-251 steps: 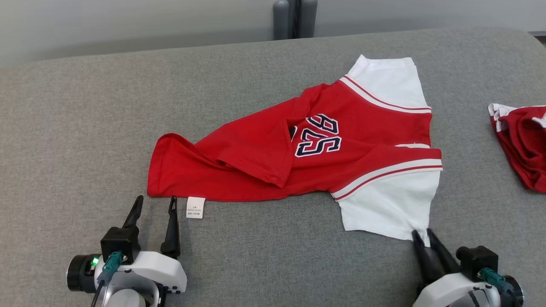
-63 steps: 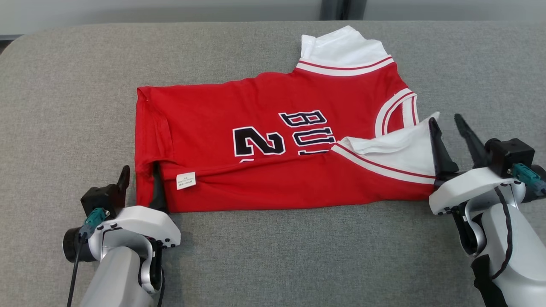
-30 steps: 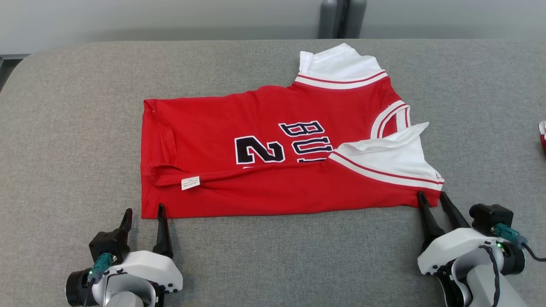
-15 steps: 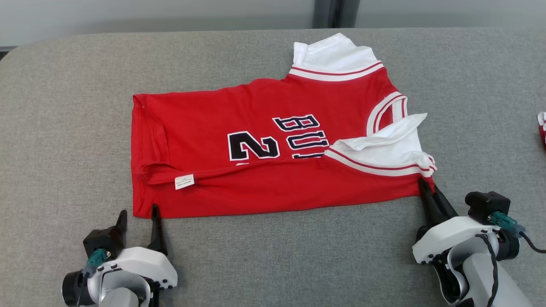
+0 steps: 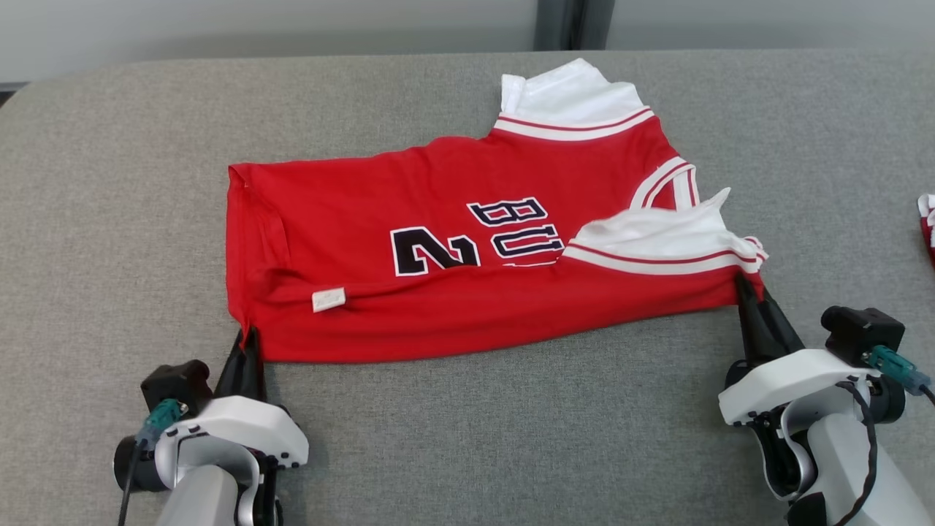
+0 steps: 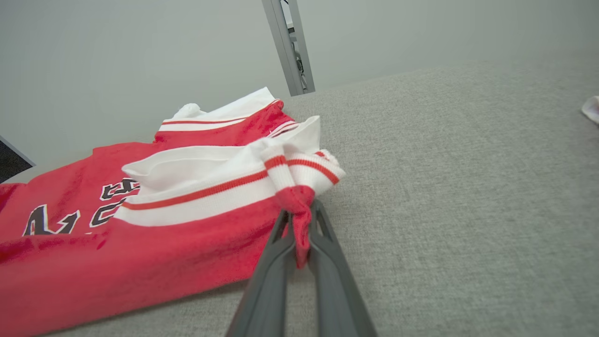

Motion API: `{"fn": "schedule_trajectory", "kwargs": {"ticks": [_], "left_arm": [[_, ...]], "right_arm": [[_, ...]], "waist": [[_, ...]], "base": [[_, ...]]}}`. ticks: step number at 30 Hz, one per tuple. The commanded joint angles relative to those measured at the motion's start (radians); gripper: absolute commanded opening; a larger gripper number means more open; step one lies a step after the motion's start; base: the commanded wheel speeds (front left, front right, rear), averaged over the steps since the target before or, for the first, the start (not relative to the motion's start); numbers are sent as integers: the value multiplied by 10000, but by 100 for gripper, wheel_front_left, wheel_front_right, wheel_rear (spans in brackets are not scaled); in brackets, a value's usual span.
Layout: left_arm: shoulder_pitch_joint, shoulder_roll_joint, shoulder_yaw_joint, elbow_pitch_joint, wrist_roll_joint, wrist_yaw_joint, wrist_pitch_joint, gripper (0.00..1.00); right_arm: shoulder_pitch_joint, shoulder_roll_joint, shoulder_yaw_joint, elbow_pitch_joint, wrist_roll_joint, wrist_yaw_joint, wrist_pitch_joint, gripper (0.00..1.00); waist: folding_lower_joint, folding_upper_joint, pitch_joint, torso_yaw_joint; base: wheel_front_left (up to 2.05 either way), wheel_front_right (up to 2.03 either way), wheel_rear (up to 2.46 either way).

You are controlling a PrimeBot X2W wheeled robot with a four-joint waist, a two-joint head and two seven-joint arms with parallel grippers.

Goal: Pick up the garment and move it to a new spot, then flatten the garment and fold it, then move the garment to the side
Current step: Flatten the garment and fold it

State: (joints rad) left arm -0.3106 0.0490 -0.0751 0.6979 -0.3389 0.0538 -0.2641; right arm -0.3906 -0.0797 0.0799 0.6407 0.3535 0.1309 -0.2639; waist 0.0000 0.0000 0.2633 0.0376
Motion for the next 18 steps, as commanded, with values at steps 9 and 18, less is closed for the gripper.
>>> {"fn": "schedule_trajectory", "kwargs": {"ticks": [9, 18], "left_arm": [[590, 59, 708, -980, 437, -122, -4, 0], [2315, 65, 937, -774, 304, -113, -4, 0]], "right_arm": [[302, -61, -307, 61, -16, -5, -1, 0], [1845, 3, 190, 323, 280, -5, -1, 0]], "waist": [[0, 0, -1179, -67], [0, 0, -2487, -419]], "base": [[0, 0, 0], [0, 0, 0]]}}
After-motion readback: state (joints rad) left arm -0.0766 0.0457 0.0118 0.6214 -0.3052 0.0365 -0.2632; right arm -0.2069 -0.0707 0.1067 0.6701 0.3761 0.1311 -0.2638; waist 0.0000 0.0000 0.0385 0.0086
